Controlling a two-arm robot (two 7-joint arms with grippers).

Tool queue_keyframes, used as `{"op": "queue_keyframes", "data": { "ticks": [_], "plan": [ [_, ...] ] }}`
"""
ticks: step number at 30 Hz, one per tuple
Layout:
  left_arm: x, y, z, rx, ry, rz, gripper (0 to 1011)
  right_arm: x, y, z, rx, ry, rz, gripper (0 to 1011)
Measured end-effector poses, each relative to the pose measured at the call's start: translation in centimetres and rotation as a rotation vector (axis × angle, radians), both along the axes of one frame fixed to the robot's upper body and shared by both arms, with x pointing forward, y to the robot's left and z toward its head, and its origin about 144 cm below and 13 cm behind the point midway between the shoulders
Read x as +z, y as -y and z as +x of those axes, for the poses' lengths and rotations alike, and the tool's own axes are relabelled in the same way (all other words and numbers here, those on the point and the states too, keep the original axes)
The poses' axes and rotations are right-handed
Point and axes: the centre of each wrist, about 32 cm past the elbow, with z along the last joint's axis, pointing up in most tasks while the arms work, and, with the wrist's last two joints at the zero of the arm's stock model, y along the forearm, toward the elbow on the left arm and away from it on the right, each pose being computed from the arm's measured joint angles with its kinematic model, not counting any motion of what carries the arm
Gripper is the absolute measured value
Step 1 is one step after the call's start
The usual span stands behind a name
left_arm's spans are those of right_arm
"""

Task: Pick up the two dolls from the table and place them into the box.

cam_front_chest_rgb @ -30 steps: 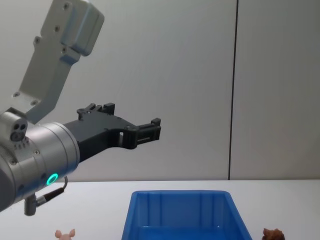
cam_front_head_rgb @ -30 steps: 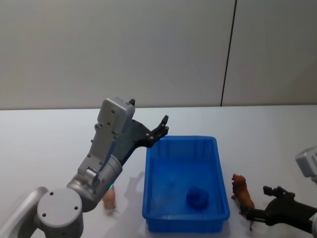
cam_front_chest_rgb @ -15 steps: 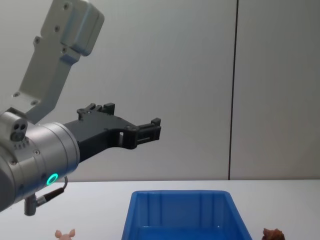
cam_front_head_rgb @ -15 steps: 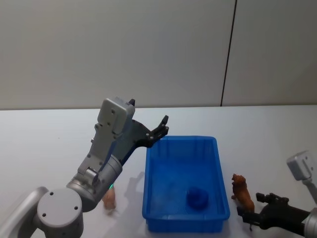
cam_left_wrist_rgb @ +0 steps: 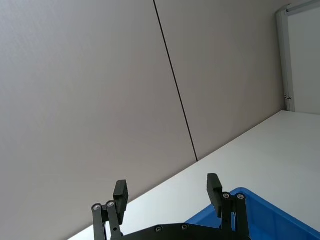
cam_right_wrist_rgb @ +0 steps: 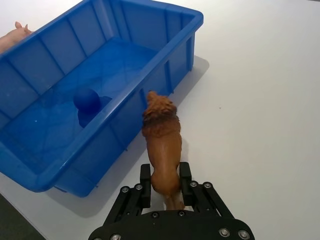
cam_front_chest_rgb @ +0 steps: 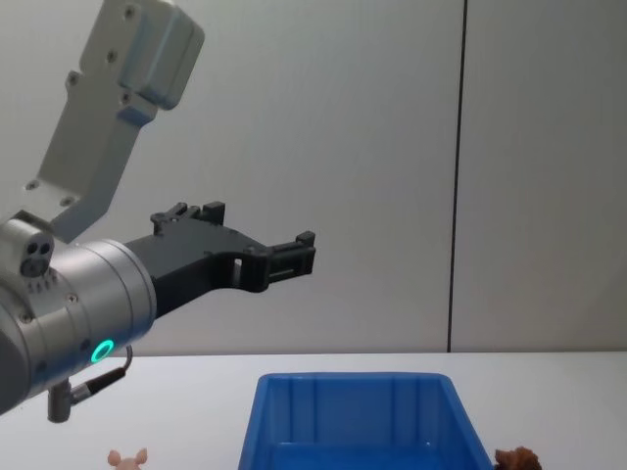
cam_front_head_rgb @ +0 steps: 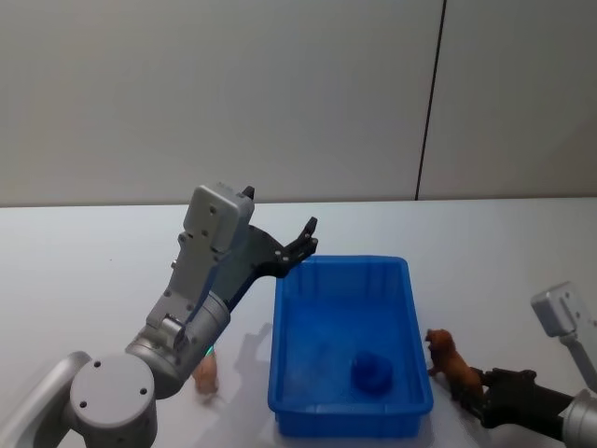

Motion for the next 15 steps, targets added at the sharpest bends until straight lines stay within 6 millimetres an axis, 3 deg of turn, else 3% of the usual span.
{"op": "queue_keyframes", "data": {
  "ticks": [3,15],
  "plan": [
    [0.0,0.0,0.0,0.000,0.000,0.000,1001,0.1,-0.1,0.1,-0.003,0.004,0.001,306],
    [0.0,0.0,0.0,0.000,0.000,0.000,1001,1.3,-0.2,0.7,-0.024,0.082,0.006,304]
  ]
}}
